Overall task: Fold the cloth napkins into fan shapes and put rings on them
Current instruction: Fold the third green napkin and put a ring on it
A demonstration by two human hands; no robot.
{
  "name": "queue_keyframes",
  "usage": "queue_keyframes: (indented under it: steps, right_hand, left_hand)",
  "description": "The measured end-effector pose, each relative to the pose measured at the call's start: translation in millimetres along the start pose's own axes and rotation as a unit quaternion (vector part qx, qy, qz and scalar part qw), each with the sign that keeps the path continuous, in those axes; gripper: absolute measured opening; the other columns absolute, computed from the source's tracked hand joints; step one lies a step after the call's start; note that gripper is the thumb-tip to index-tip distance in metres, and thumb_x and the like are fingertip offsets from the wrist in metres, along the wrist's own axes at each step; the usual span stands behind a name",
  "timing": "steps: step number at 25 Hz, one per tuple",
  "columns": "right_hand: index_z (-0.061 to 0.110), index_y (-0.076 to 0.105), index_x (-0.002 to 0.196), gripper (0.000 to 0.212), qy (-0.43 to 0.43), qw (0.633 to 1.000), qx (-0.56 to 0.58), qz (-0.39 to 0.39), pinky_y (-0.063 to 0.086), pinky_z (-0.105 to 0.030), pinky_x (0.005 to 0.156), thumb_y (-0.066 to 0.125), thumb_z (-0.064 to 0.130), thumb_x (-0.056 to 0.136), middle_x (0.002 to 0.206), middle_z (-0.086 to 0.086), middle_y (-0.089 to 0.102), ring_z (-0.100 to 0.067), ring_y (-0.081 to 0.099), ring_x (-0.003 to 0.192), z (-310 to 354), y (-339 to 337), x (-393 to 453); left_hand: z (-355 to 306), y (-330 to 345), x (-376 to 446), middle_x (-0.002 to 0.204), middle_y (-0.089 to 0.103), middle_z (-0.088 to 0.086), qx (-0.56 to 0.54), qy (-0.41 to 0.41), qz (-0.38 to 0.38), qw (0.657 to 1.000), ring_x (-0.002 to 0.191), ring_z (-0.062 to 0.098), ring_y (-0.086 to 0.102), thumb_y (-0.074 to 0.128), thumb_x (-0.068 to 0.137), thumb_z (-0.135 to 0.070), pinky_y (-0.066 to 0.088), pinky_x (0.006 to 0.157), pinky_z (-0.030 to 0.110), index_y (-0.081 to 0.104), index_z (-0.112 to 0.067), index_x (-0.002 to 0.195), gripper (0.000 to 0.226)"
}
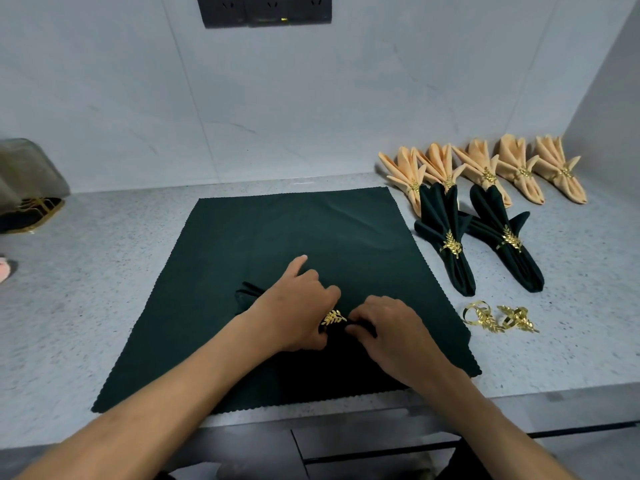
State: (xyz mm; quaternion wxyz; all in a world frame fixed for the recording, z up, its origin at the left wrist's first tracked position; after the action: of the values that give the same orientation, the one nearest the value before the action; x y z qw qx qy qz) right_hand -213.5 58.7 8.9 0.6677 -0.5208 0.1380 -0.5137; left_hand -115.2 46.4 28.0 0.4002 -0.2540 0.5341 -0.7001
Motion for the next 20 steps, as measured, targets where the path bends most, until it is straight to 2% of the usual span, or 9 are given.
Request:
queue_keyframes:
  steps: [3, 5, 7, 10, 12, 14, 18, 19, 20]
  right_hand:
    - [0.020, 0.068, 0.088, 0.010, 0.026, 0.999, 0.007, -0.017, 0.039, -0.025, 0.067, 0.070, 0.030, 0.088, 0.079, 0.009, 0.061, -0.012, 0.056, 0.071, 5.2, -4.3, -4.4]
    - [0.024, 0.063, 0.085, 0.012, 0.076, 0.997, 0.015, -0.025, 0.037, -0.019, 0.064, 0.067, 0.035, 0.089, 0.079, 0.011, 0.060, -0.008, 0.053, 0.070, 5.7, -7.3, -10.7]
    - [0.027, 0.055, 0.077, 0.018, 0.117, 0.991, 0.018, -0.058, 0.034, -0.017, 0.058, 0.066, 0.035, 0.089, 0.072, 0.011, 0.055, -0.009, 0.050, 0.065, 7.4, -11.7, -19.0]
    - [0.027, 0.048, 0.070, 0.027, 0.168, 0.978, 0.046, -0.113, 0.033, -0.015, 0.053, 0.068, 0.031, 0.088, 0.063, 0.011, 0.051, -0.008, 0.050, 0.059, 3.0, -12.6, -32.0]
    - [0.027, 0.051, 0.069, 0.027, 0.192, 0.973, 0.069, -0.105, 0.038, -0.017, 0.053, 0.068, 0.034, 0.089, 0.062, 0.012, 0.053, -0.007, 0.053, 0.060, 0.6, -4.6, -37.8]
    - [0.027, 0.057, 0.071, 0.025, 0.175, 0.978, 0.070, -0.093, 0.042, -0.020, 0.055, 0.065, 0.039, 0.091, 0.063, 0.013, 0.056, -0.006, 0.055, 0.061, 4.1, -3.5, -35.0]
    - [0.025, 0.067, 0.085, 0.011, 0.187, 0.971, 0.104, -0.105, 0.048, -0.028, 0.070, 0.061, 0.028, 0.094, 0.076, 0.015, 0.066, -0.003, 0.061, 0.070, -21.0, -24.9, -7.1]
    - [0.025, 0.068, 0.097, 0.007, 0.195, 0.971, 0.123, -0.071, 0.049, -0.027, 0.074, 0.064, 0.022, 0.091, 0.085, 0.016, 0.068, -0.002, 0.062, 0.074, -31.3, -22.9, 4.6]
    - [0.027, 0.066, 0.108, 0.021, 0.196, 0.970, 0.143, -0.025, 0.049, -0.026, 0.076, 0.067, 0.019, 0.089, 0.092, 0.014, 0.069, -0.001, 0.062, 0.074, -37.6, -16.9, 15.1]
  left_hand:
    - [1.3, -6.5, -4.4, 0.080, 0.058, -0.004, 0.017, 0.012, -0.039, 0.999, 0.096, 0.022, 0.053, 0.059, 0.077, -0.045, 0.010, 0.120, 0.051, 0.054, -0.018, 0.099, 0.035]
    - [-2.2, -20.4, -5.8, 0.079, 0.061, -0.008, 0.025, 0.053, -0.125, 0.990, 0.094, 0.021, 0.053, 0.066, 0.069, -0.041, 0.018, 0.117, 0.058, 0.058, -0.021, 0.094, 0.032]
    - [-3.8, -31.9, -9.8, 0.099, 0.066, -0.008, 0.014, 0.070, -0.210, 0.975, 0.106, 0.023, 0.055, 0.069, 0.067, -0.034, 0.021, 0.114, 0.063, 0.064, -0.024, 0.100, 0.035]
    - [14.7, -28.8, -27.8, 0.135, 0.054, 0.003, -0.094, -0.075, -0.293, 0.948, 0.123, 0.027, 0.048, 0.073, 0.068, -0.038, 0.031, 0.109, 0.053, 0.061, -0.021, 0.122, 0.058]
    - [31.8, -3.4, -49.0, 0.119, 0.059, -0.001, -0.246, -0.224, -0.295, 0.896, 0.107, 0.021, 0.053, 0.078, 0.071, -0.036, 0.043, 0.093, 0.040, 0.062, -0.020, 0.118, 0.052]
    - [36.3, 29.8, -55.0, 0.103, 0.062, -0.007, -0.387, -0.294, -0.247, 0.838, 0.095, 0.015, 0.055, 0.074, 0.081, -0.030, 0.046, 0.085, 0.033, 0.064, -0.020, 0.111, 0.033]
    - [36.4, 42.7, -36.2, 0.107, 0.063, -0.013, -0.505, -0.258, -0.209, 0.797, 0.088, 0.000, 0.060, 0.071, 0.086, -0.021, 0.049, 0.085, 0.021, 0.062, -0.020, 0.122, 0.037]
    - [37.3, 41.2, -30.6, 0.111, 0.062, -0.013, -0.522, -0.245, -0.201, 0.792, 0.087, -0.002, 0.061, 0.071, 0.086, -0.018, 0.049, 0.083, 0.018, 0.059, -0.021, 0.128, 0.045]
    - [36.5, 40.6, -24.7, 0.115, 0.062, -0.013, -0.541, -0.229, -0.188, 0.787, 0.086, -0.003, 0.063, 0.071, 0.085, -0.015, 0.050, 0.081, 0.016, 0.054, -0.023, 0.134, 0.053]
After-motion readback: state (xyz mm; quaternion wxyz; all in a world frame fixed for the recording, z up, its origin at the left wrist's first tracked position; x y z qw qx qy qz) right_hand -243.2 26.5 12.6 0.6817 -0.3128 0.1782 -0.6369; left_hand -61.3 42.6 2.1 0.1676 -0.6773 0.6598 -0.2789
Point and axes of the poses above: each hand's wrist, its own x-axis towards the middle knuckle, its own y-axis out of the palm, z = x × y, the point moved 9 cm from there along x, towards the middle knuckle
